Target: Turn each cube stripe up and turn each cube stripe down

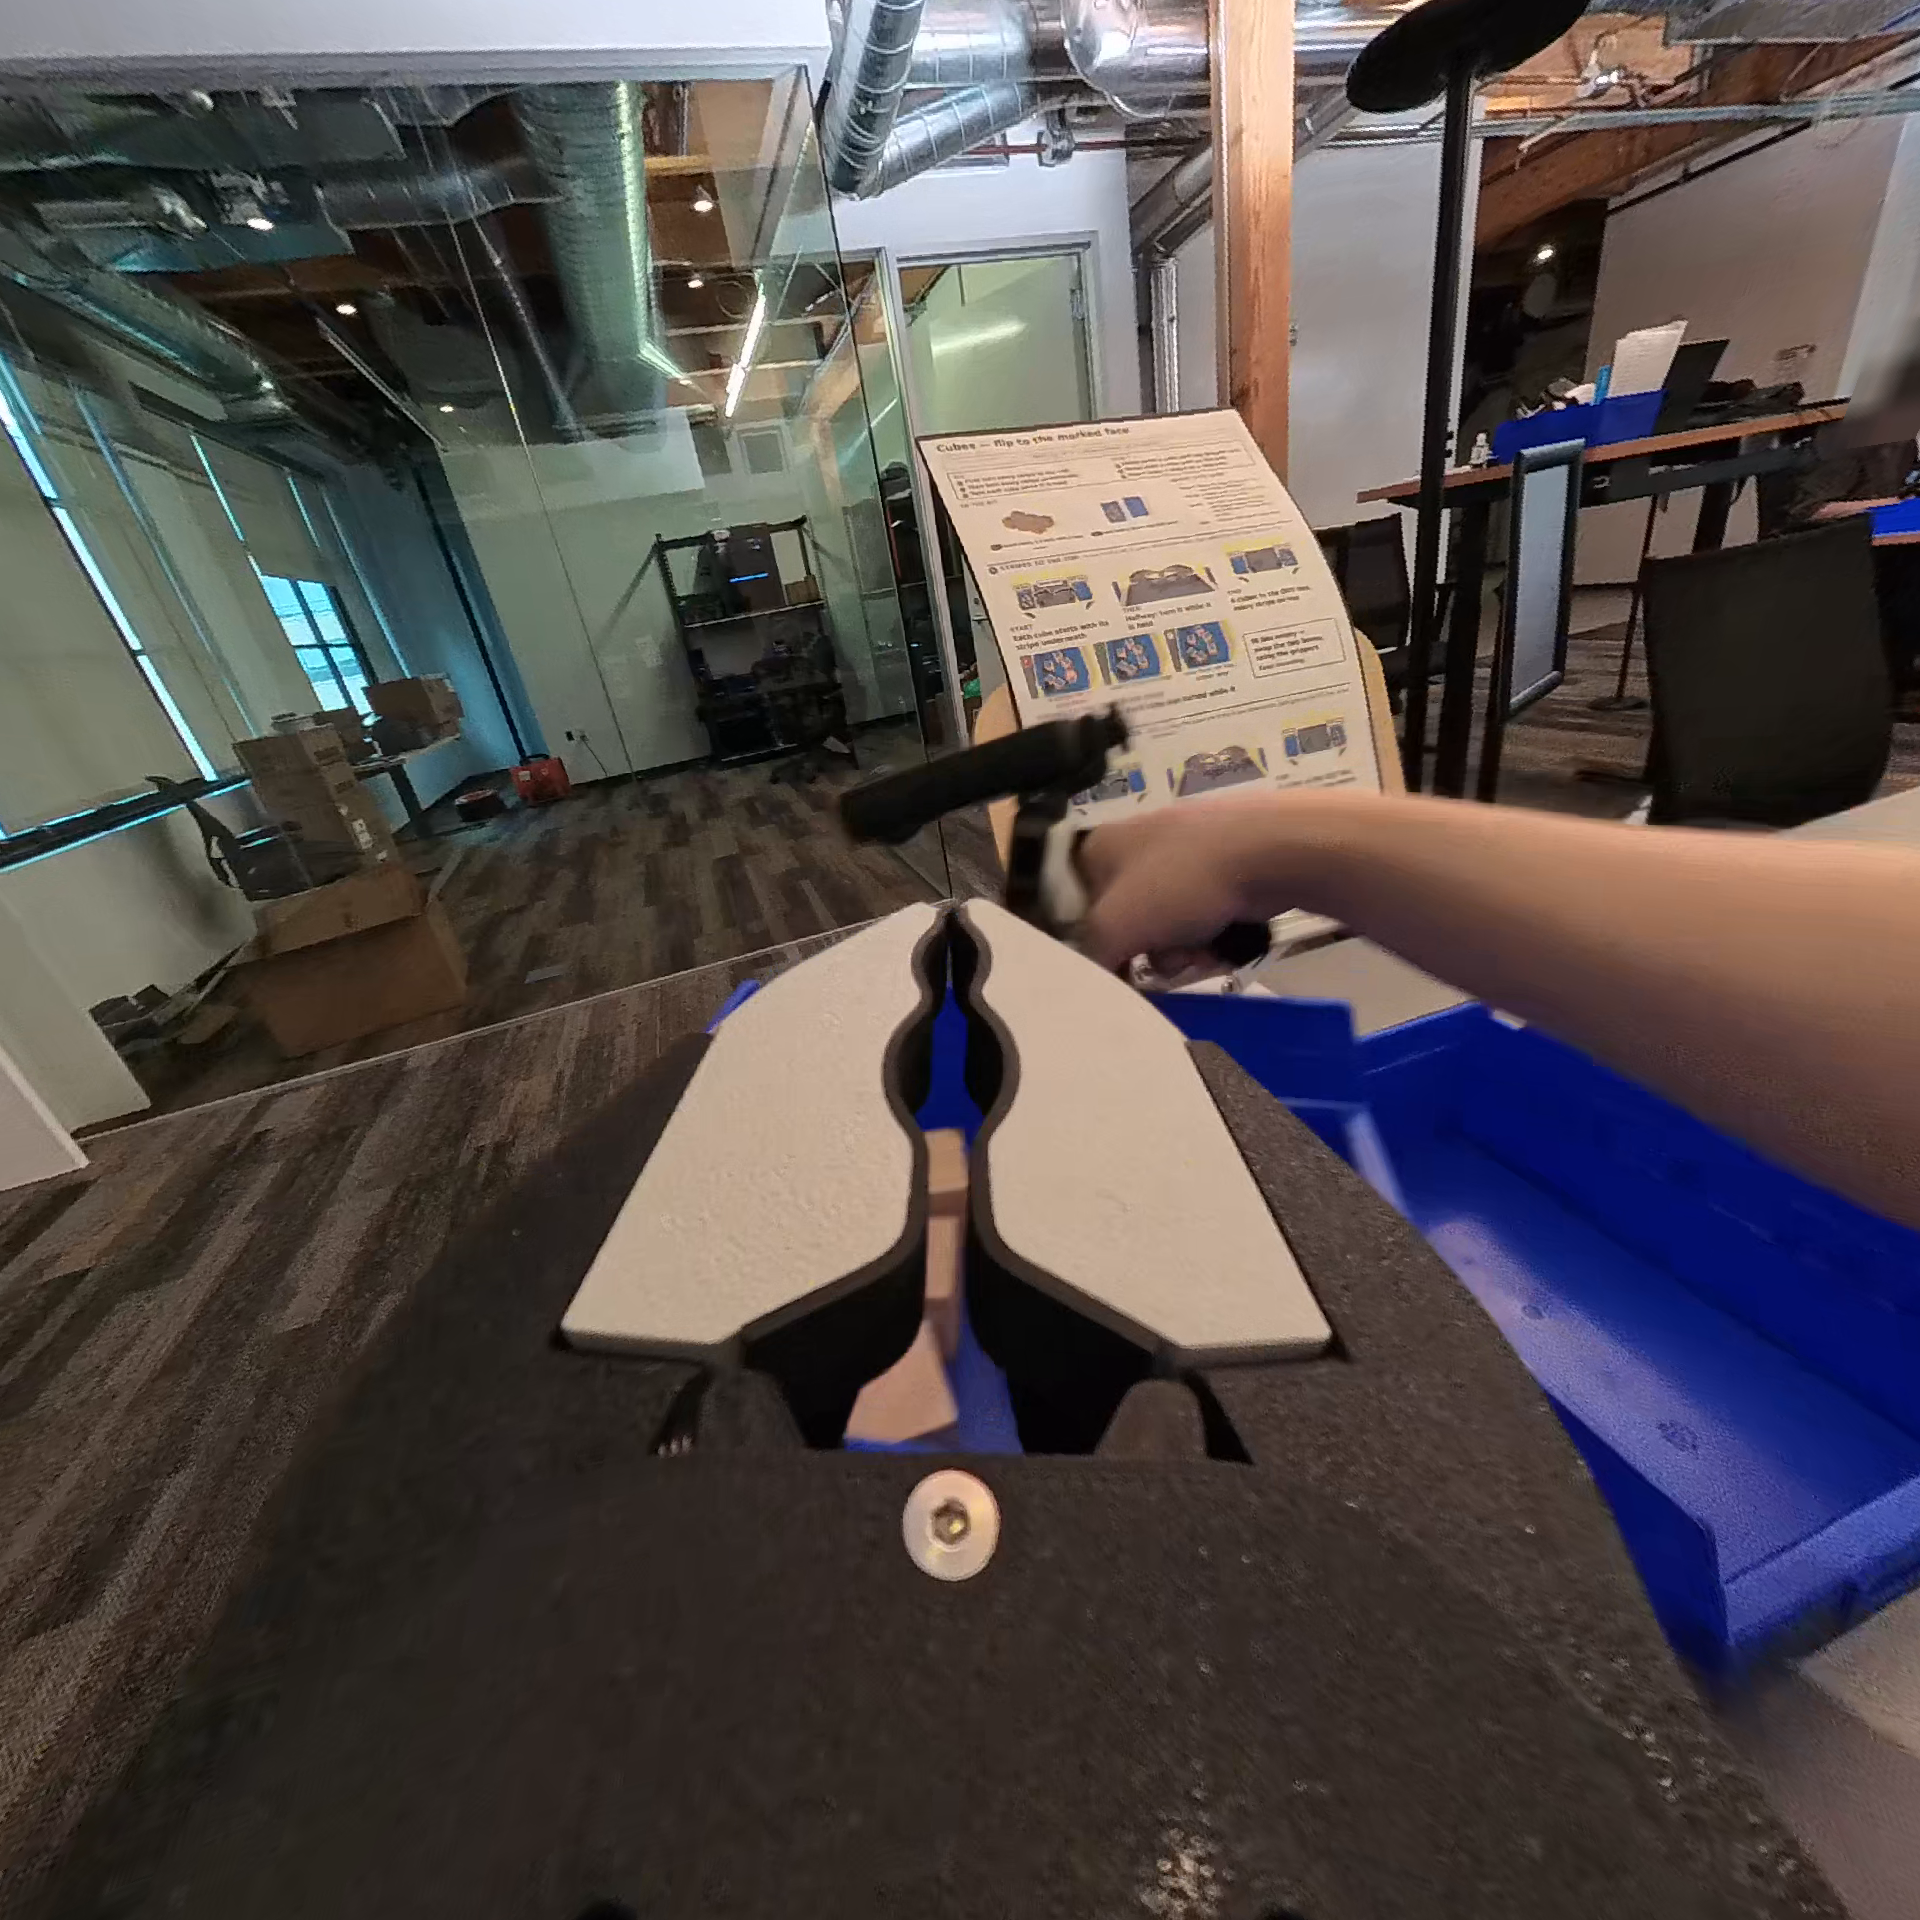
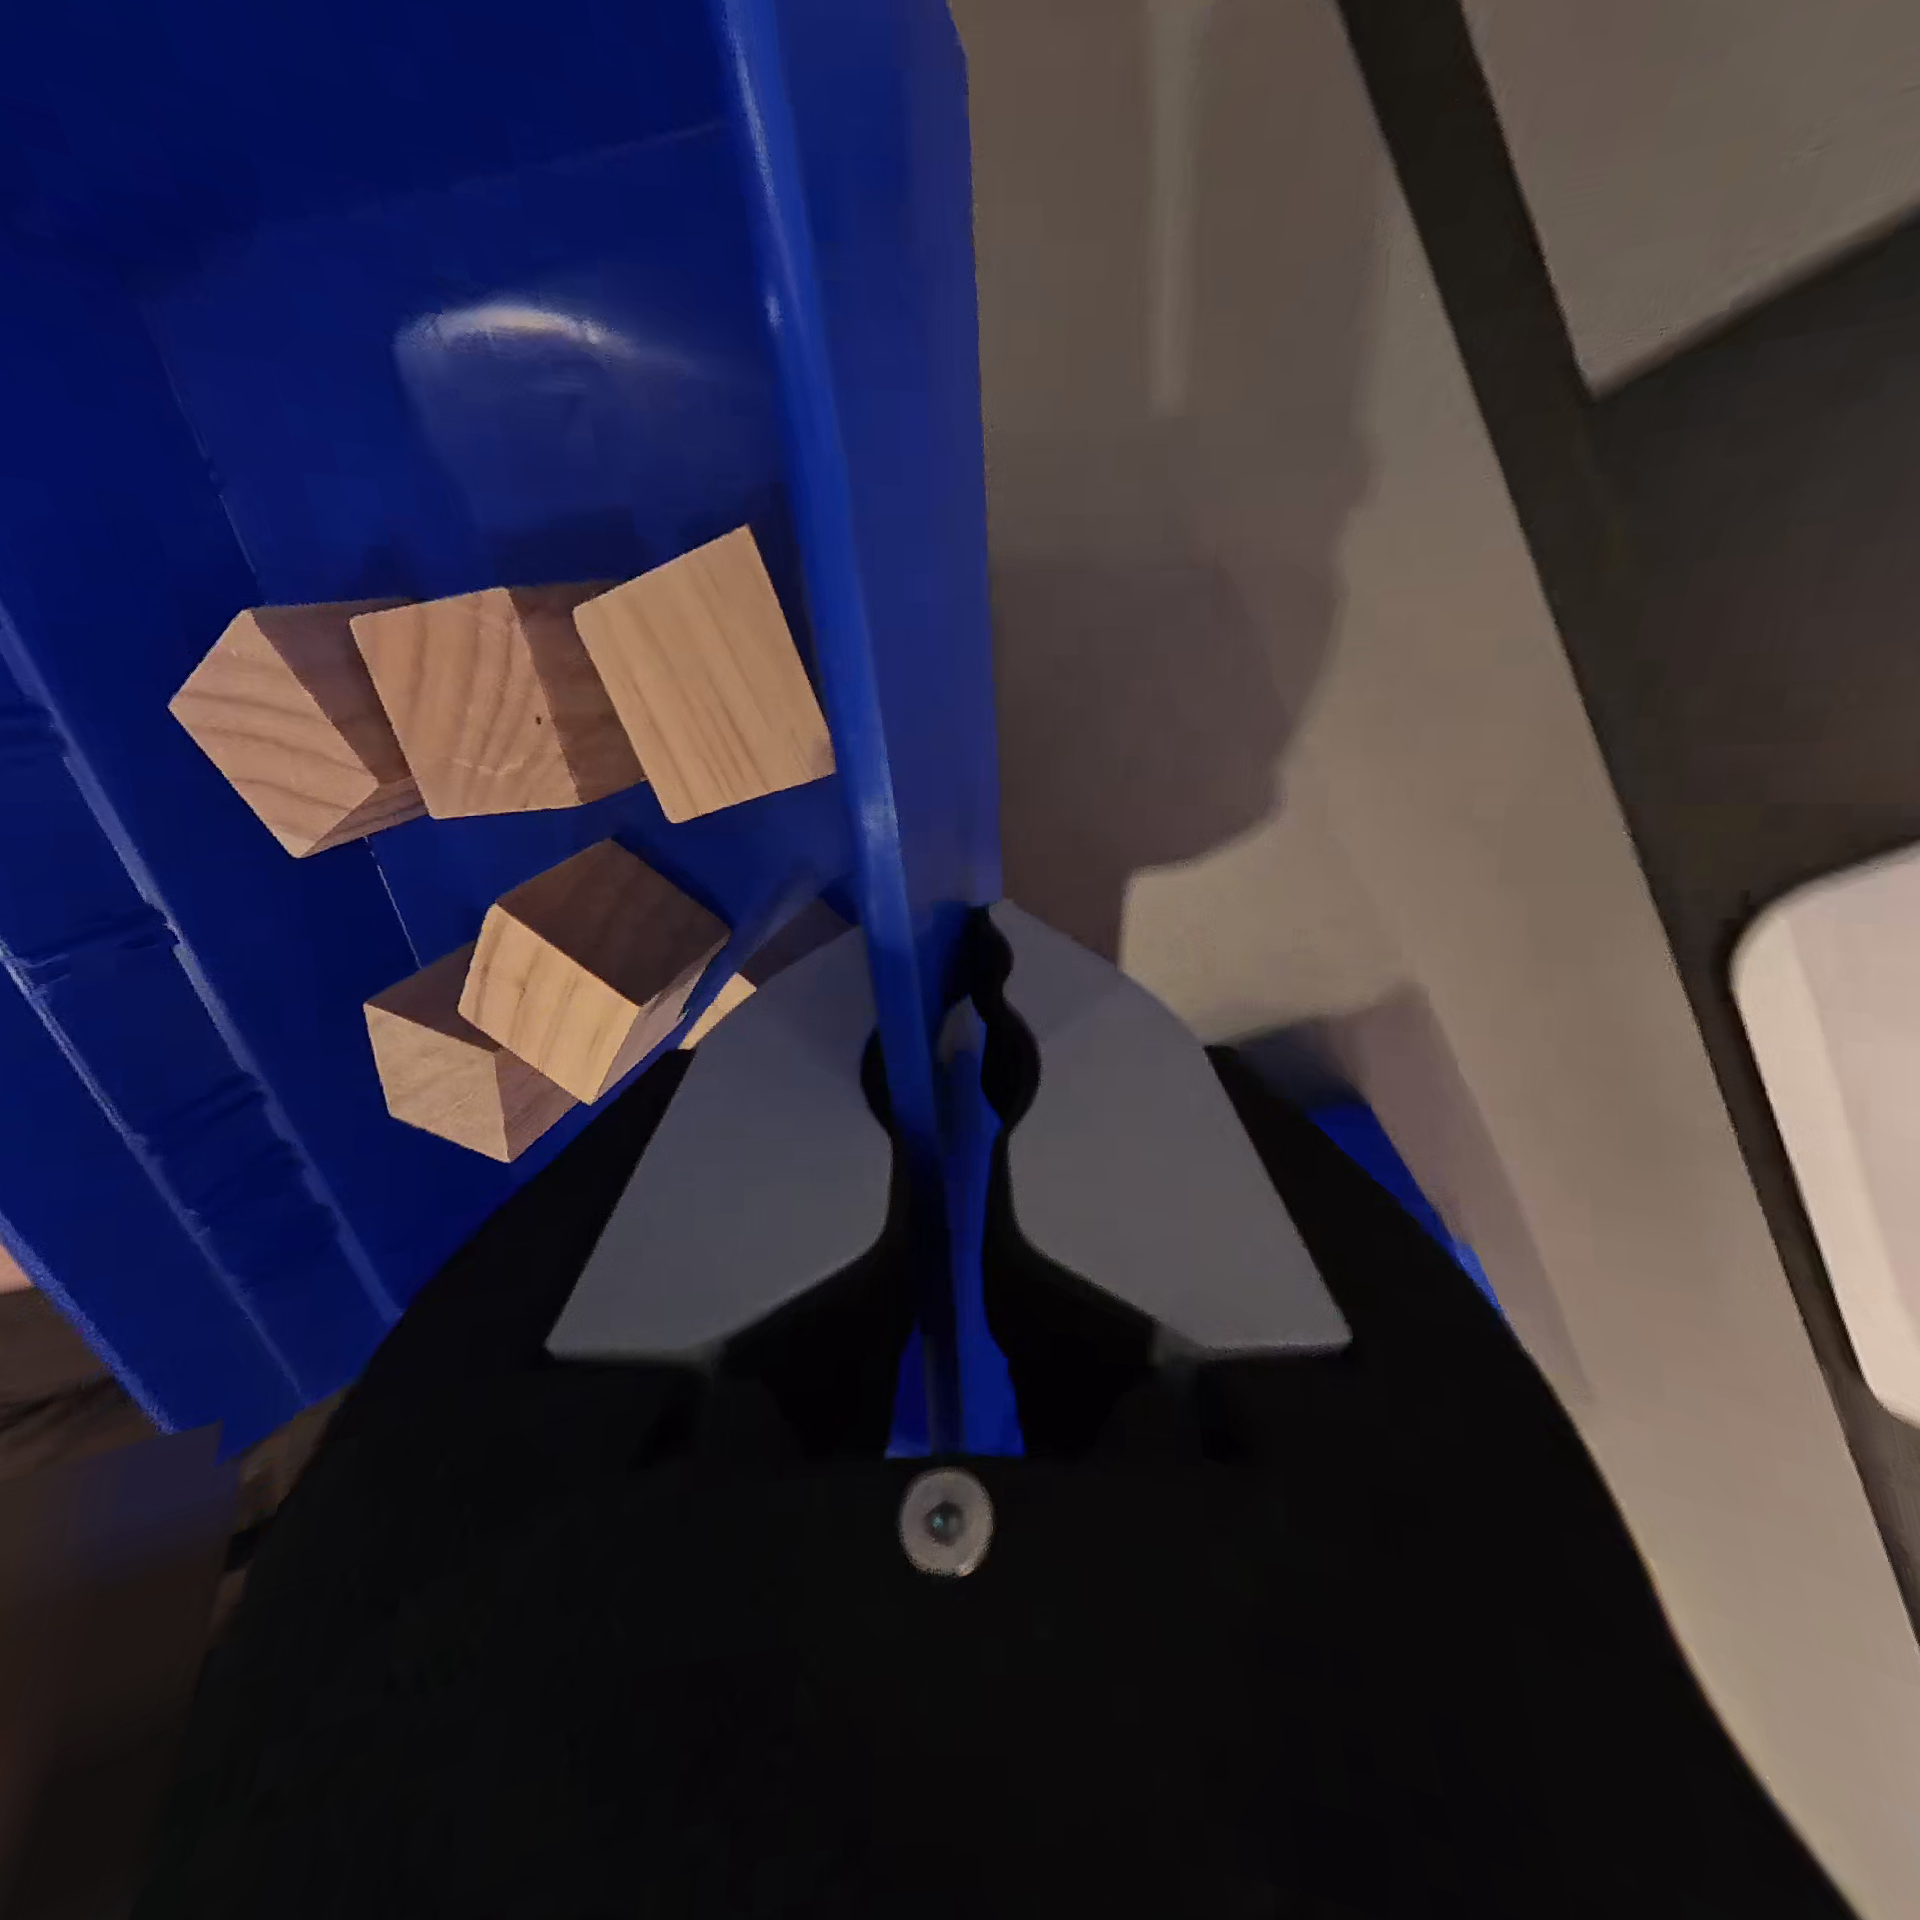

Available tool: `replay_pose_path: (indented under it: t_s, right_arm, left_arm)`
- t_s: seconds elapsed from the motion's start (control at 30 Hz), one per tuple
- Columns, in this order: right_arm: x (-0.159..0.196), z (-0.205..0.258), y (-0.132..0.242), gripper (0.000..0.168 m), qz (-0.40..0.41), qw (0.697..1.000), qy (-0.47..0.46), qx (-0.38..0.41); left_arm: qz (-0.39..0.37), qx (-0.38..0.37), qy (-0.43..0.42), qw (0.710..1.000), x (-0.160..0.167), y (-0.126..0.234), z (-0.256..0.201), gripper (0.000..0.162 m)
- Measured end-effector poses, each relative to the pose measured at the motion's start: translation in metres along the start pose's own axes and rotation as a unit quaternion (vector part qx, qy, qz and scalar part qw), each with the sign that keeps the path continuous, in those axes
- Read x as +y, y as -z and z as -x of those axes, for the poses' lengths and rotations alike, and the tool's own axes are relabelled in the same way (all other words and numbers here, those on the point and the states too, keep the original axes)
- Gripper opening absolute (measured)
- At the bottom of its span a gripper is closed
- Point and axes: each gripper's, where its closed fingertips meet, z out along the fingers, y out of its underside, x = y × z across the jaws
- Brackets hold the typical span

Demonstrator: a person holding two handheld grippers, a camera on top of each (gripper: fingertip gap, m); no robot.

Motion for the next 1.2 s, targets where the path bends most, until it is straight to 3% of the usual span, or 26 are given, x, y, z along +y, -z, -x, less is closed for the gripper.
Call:
replay_pose_path:
  t_s: [0.03, 0.13, 0.27, 0.53, 0.63, 0.67, 0.8, 0.9, 1.0, 1.03, 1.13, 1.2]
  right_arm:
    - [-0.013, 0.008, -0.013, 0.009, -0.002, 1.000, 0.004, -0.009]
    - [-0.039, 0.021, -0.056, 0.009, -0.012, 1.000, 0.009, -0.025]
    - [-0.043, 0.020, -0.104, 0.010, 0.008, 1.000, 0.004, -0.023]
    - [-0.024, -0.002, -0.142, 0.010, 0.043, 0.998, -0.030, -0.018]
    - [-0.032, -0.001, -0.138, 0.013, -0.001, 0.999, -0.038, -0.038]
    - [-0.038, -0.001, -0.129, 0.024, -0.029, 0.998, -0.042, -0.042]
    - [-0.044, -0.034, -0.038, 0.063, -0.190, 0.978, 0.014, 0.084]
    - [0.009, -0.068, 0.060, 0.068, -0.290, 0.928, 0.037, 0.231]
    - [0.139, -0.139, 0.116, 0.064, -0.228, 0.887, -0.070, 0.395]
    - [0.184, -0.154, 0.114, 0.066, -0.198, 0.893, -0.117, 0.387]
    - [0.272, -0.160, 0.071, 0.069, -0.173, 0.925, -0.245, 0.234]
    - [0.316, -0.162, 0.049, 0.074, -0.118, 0.927, -0.268, 0.236]
  left_arm:
    - [0.000, 0.006, -0.001, 1.000, 0.000, 0.002, -0.001, 0.000]
    - [0.001, 0.017, 0.011, 1.000, 0.004, 0.002, 0.003, 0.000]
    - [0.021, 0.034, 0.033, 0.999, 0.015, -0.002, 0.006, 0.000]
    - [0.028, 0.073, 0.024, 0.997, 0.017, -0.008, -0.010, 0.000]
    - [0.040, 0.083, 0.020, 0.996, 0.020, -0.013, -0.016, 0.000]
    - [0.049, 0.084, 0.019, 0.995, 0.023, -0.015, -0.017, 0.000]
    - [0.081, 0.084, 0.002, 0.993, 0.031, -0.017, -0.023, 0.000]
    - [0.069, 0.087, -0.009, 0.994, 0.024, -0.013, -0.030, 0.000]
    - [0.053, 0.107, -0.015, 0.993, 0.016, -0.009, -0.042, 0.000]
    - [0.053, 0.112, -0.018, 0.992, 0.015, -0.009, -0.046, 0.000]
    - [0.062, 0.113, -0.032, 0.991, 0.015, -0.013, -0.055, 0.000]
    - [0.073, 0.115, -0.048, 0.989, 0.017, -0.018, -0.064, 0.000]
